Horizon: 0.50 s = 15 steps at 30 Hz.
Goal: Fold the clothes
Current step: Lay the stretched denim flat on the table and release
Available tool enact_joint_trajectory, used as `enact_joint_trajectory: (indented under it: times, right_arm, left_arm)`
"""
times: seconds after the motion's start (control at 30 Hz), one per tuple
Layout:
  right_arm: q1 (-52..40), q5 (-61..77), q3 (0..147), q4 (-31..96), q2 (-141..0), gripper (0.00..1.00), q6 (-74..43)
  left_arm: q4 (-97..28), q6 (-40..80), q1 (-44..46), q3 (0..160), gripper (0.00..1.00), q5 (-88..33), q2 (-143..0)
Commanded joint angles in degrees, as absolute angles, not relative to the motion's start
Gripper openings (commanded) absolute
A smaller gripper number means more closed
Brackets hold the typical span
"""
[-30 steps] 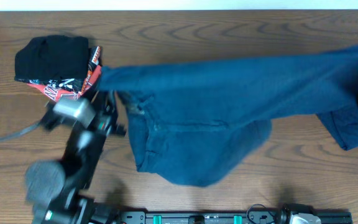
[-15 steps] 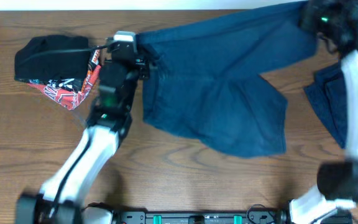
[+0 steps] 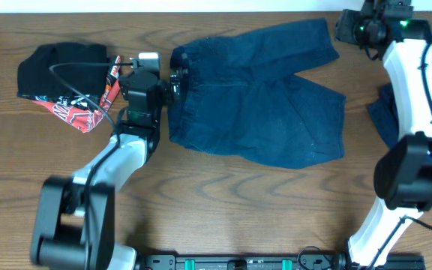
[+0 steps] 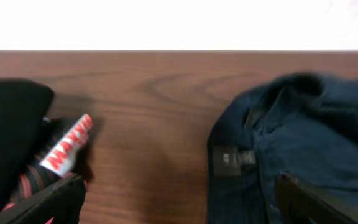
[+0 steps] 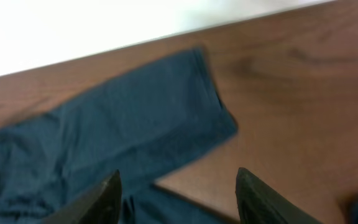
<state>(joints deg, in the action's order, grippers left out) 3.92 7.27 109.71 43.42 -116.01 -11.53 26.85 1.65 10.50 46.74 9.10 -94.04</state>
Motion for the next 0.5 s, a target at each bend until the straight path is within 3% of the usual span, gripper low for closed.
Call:
enact_joint_trajectory:
  times: [0.0, 0.23, 0.47]
  right_arm:
    - [5.4, 5.8, 110.4, 50.7, -110.1, 0.56, -11.7]
    - [5.7, 3.9, 108.5, 74.1, -109.8, 0.62, -11.6]
    - [5.6, 5.7, 95.5, 76.0, -109.8, 0.65, -11.5]
  left_arm:
    - [21.3, 1.8, 10.3, 47.4, 0.98, 9.9, -86.2]
    - [-8.3, 8.5, 10.3, 47.3, 0.98, 2.7, -78.4]
    - [-21.1, 14.3, 10.3, 46.7, 0.98, -6.0, -80.1]
